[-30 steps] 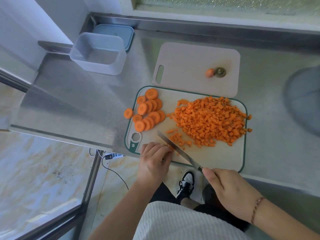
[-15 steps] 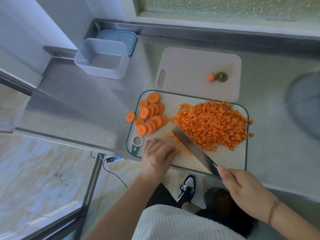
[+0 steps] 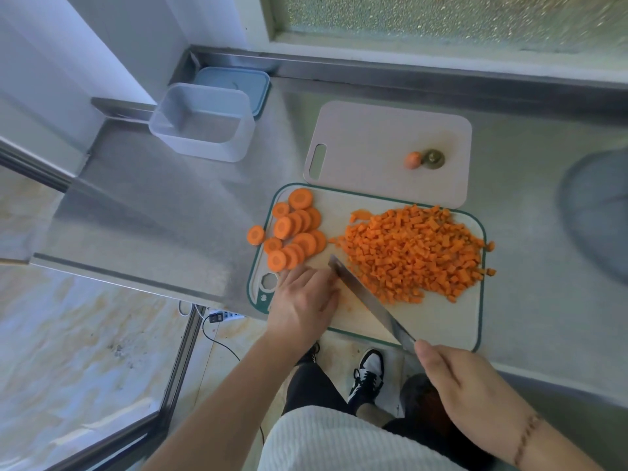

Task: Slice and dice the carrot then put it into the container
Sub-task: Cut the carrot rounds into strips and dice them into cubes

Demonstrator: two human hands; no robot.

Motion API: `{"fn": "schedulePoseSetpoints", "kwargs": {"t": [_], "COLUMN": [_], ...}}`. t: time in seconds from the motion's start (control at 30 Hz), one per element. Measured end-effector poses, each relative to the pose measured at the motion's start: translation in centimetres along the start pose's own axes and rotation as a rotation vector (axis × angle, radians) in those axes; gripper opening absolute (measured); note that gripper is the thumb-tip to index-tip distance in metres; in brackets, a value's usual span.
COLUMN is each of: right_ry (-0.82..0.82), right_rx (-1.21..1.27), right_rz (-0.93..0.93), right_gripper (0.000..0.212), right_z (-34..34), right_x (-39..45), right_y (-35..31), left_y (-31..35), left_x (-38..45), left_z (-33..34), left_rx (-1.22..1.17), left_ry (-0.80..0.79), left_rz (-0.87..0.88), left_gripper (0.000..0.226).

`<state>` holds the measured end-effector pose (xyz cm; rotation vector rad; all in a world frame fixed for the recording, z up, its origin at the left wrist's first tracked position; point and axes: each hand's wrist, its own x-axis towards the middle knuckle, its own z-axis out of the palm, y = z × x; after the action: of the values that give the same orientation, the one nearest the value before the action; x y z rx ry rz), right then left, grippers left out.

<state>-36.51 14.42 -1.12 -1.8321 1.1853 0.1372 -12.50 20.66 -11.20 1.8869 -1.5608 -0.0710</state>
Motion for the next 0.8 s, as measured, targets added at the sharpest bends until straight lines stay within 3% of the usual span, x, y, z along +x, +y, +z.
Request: {"fn": "schedulePoseSetpoints", "kwargs": {"t": [0.2, 0.43, 0.63, 0.77, 0.8], "right_ry": [-0.028, -0.022, 0.023, 0.035, 0.029], "right_rx": [-0.031, -0.221, -0.046, -0.067, -0.124], "right_rz": [-0.004, 0.003, -0.04, -0.068, -0.083], "right_gripper": [0.058, 0.065, 0.06, 0.065, 0.066], "right_z": [0.4, 1.5, 0.7, 0.2, 0.3], "right_x": [0.0, 1.0, 1.5, -0.1, -0.4], "right_y": [-0.3, 0.2, -0.1, 1.2, 1.4], "left_y": [0.8, 1.7, 2.0, 1.1, 0.6], "left_x": [-0.9, -0.9, -0.8, -0.9, -1.2], "left_z": [0.2, 0.5, 0.4, -0.1, -0.7], "left_rx": [0.017, -0.047, -0.09, -0.102, -0.104], "left_ry": [0.045, 0.045, 0.071, 0.092, 0.12], "left_rz": [-0.105, -0.235, -0.3, -0.197, -0.17], "left_gripper": [0.009, 0.023, 0.025, 0.01, 0.015]}}
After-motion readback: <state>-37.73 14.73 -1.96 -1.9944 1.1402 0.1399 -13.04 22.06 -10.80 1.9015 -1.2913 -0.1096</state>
